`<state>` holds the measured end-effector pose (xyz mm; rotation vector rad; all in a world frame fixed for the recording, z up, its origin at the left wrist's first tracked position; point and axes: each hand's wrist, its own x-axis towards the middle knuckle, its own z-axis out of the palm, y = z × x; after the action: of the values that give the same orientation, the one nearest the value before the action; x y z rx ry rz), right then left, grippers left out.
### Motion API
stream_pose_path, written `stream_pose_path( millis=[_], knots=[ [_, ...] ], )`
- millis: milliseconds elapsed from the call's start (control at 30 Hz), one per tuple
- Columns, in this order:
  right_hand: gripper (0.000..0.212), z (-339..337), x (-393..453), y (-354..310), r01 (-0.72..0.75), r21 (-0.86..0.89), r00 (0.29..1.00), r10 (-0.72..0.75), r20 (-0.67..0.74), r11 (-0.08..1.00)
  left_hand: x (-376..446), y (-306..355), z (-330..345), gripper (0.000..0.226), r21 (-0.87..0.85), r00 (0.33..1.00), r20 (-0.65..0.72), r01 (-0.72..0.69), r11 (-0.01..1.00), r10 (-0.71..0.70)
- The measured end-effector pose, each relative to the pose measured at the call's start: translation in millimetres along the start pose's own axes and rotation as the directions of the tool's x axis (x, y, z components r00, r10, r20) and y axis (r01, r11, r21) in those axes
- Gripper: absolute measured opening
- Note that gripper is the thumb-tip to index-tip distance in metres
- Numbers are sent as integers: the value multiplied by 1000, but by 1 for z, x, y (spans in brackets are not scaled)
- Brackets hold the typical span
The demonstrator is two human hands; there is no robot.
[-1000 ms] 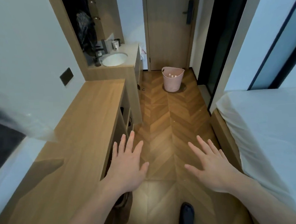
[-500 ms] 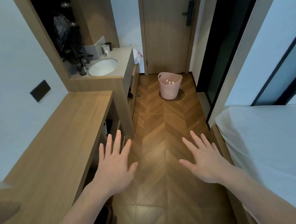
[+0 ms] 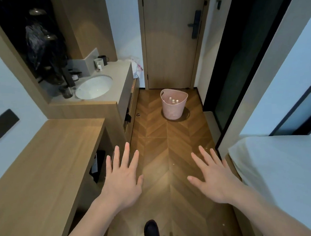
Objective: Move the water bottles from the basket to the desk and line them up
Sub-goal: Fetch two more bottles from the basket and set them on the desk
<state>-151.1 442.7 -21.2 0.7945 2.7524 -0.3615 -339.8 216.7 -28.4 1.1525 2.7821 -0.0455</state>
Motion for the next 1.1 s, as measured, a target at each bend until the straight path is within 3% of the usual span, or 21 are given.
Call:
stream_pose_path(
  millis=[267,500,1100],
  knots=[
    [82,-49,131,14,-110,50,992,113,-53,993,167,-10,-37,80,2,986,29,-162,987,161],
    [82,-69,217,43,-189,96,982,190,-3,977,273,0,-49,80,-5,968,85,-236,972,236],
    [84,-186,550,180,-125,82,979,110,173,989,614,70,-74,79,-39,983,154,-95,995,100]
  ],
)
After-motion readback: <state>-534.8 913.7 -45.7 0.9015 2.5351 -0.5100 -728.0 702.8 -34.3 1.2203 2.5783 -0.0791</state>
